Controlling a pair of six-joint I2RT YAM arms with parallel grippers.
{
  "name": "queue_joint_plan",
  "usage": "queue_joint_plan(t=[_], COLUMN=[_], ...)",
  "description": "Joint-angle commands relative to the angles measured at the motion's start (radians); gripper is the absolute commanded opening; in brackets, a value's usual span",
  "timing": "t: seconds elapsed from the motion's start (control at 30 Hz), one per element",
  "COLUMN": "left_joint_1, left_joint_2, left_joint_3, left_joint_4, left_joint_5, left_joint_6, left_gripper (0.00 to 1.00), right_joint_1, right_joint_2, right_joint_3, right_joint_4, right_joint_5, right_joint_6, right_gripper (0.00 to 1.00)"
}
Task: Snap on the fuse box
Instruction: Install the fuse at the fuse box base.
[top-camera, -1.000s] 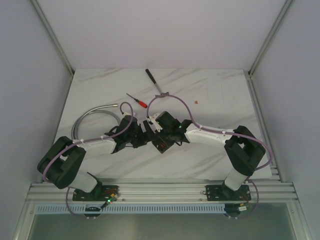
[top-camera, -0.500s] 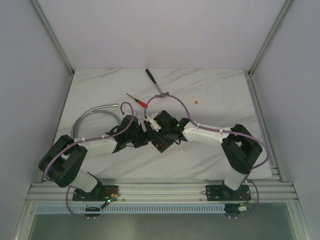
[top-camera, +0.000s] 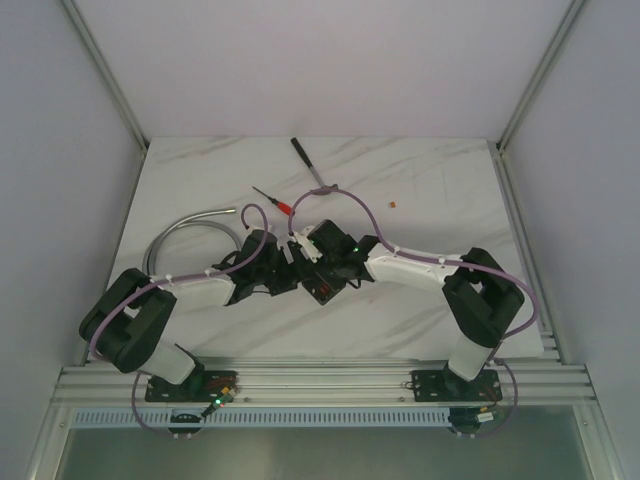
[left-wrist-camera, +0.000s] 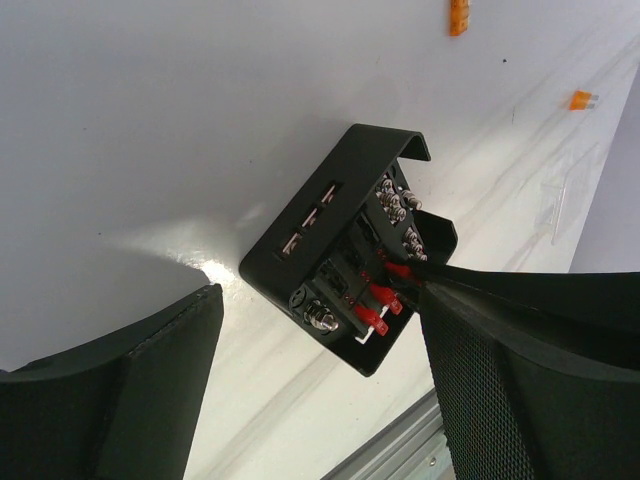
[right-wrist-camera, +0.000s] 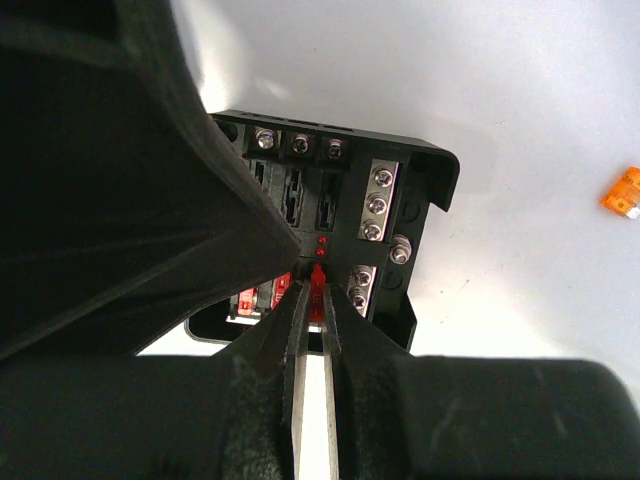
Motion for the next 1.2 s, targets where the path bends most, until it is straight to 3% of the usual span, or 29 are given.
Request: queue_joint_plan(t=[0.0, 0.53, 1.17], left_joint_1=[-0.003, -0.002, -0.002], left_joint_2=[0.012, 0.004, 0.002], left_joint_3=[0.003, -0.002, -0.004], left_joint_4=[-0.013, -0.013, -0.013], left_joint_5=[0.002, 0.005, 0.008], left_joint_6=[-0.002, 0.003, 0.004], left_gripper=[0.88, 0.88, 0.88], right_joint_1=[0.002, 0.001, 0.001], right_joint_2=[0.017, -0.060, -0.035], right_joint_3=[-0.014, -0.006, -0.021], right_joint_4=[-0.067, -0.035, -0.019], right_joint_5=[-0.032, -0.004, -0.015], right_joint_6=[0.011, 0.047, 0.041], right_gripper=[0.13, 0.23, 0.17])
